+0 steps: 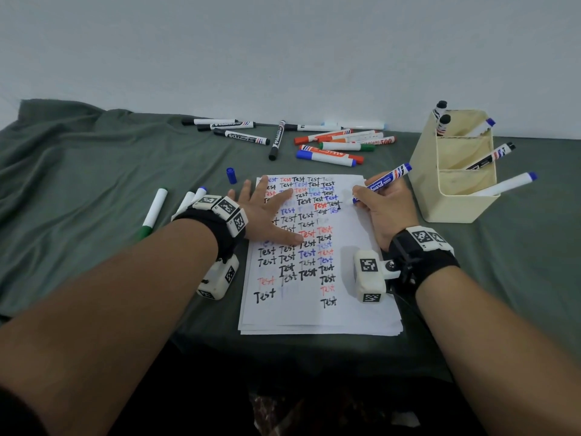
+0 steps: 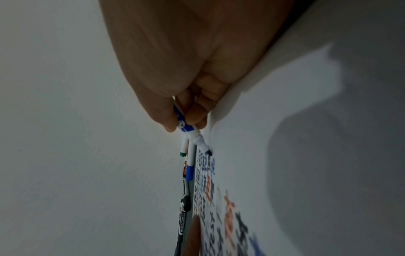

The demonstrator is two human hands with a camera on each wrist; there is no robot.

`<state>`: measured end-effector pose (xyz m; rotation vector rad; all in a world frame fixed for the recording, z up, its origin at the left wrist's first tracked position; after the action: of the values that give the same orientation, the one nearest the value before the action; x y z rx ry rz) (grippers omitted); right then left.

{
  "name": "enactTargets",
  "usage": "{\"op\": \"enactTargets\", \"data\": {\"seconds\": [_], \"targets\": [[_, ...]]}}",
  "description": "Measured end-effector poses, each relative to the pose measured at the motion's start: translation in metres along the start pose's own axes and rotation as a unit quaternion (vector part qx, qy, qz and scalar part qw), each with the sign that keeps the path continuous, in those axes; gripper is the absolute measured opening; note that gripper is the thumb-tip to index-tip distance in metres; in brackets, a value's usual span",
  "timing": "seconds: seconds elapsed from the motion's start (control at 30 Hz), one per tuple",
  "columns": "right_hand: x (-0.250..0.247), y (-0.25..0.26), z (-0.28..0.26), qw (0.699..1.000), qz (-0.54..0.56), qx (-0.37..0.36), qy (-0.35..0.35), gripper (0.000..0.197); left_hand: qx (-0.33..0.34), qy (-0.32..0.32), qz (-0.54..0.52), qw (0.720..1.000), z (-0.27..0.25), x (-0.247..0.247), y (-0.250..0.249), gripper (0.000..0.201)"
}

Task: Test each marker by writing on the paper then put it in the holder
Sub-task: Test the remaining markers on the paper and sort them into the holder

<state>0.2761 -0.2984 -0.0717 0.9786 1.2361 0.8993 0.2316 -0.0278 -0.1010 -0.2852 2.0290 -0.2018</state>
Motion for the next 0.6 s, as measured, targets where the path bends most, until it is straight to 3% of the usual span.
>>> {"op": "enactTargets", "data": {"seconds": [0.6], "targets": [[0.0022,-0.0027,0.0007,1.000,-0.008,-0.003,0.015,0.020,0.003,-0.001,-0.001,1.000,0.0002,0.0003,0.0002,0.132]]}}
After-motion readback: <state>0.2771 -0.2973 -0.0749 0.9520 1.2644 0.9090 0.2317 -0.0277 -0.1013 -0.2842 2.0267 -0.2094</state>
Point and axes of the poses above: each hand's wrist, its own z-axis towards the middle knuckle, its own x-axis out of the palm, y = z × x, the point moved 9 cm from there along z, towards the middle knuckle, and after that the axes turned 14 degrees about -z, right-handed, at the moved point
